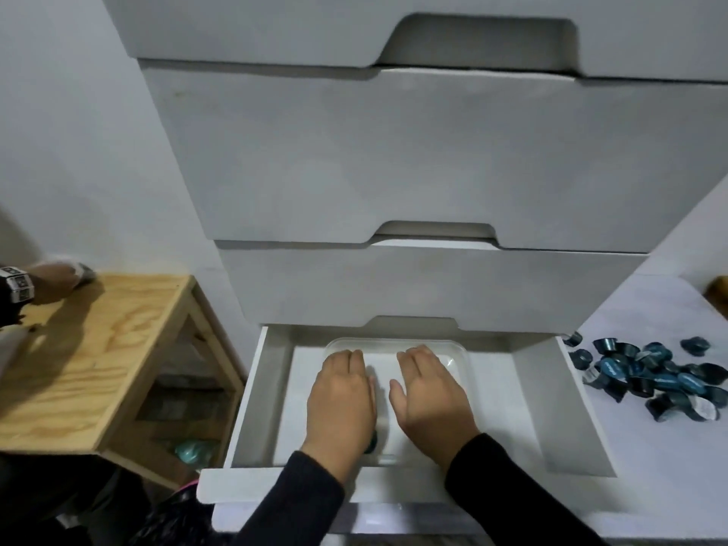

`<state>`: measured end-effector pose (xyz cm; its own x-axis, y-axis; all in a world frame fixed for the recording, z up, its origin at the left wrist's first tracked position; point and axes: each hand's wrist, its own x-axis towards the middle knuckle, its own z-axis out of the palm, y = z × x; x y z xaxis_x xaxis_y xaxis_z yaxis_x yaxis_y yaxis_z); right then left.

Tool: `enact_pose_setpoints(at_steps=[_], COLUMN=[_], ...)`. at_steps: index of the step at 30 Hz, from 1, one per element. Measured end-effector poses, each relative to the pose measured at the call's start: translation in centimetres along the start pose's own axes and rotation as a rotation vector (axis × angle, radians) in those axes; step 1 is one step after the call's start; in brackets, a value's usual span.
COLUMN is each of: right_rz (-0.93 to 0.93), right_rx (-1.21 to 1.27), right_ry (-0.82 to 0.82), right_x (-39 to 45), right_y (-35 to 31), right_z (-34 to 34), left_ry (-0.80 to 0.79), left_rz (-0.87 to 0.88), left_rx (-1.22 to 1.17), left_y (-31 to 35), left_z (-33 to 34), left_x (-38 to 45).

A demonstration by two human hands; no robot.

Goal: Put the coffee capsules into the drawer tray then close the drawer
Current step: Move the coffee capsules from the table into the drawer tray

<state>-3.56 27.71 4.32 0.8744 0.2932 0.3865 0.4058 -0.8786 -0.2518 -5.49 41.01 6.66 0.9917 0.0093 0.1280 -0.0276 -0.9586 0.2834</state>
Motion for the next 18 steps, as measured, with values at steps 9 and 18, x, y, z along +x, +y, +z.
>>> enact_pose_setpoints(at_steps=[9, 18], right_rz=[-0.028, 0.212], right_rx=[-0.064, 0.052], right_ry=[0.158, -0.002], right_x=[-4.5, -10.0], right_y=[9.8, 27.2], right_z=[-5.7, -13.0], left_ry=[0.067, 0.036], left_rz=[-0.072, 0.022], left_rx=[-0.205, -0.441], left_y=[11.9, 30.7], left_z=[0.1, 6.7], left_x=[-1.7, -0.8])
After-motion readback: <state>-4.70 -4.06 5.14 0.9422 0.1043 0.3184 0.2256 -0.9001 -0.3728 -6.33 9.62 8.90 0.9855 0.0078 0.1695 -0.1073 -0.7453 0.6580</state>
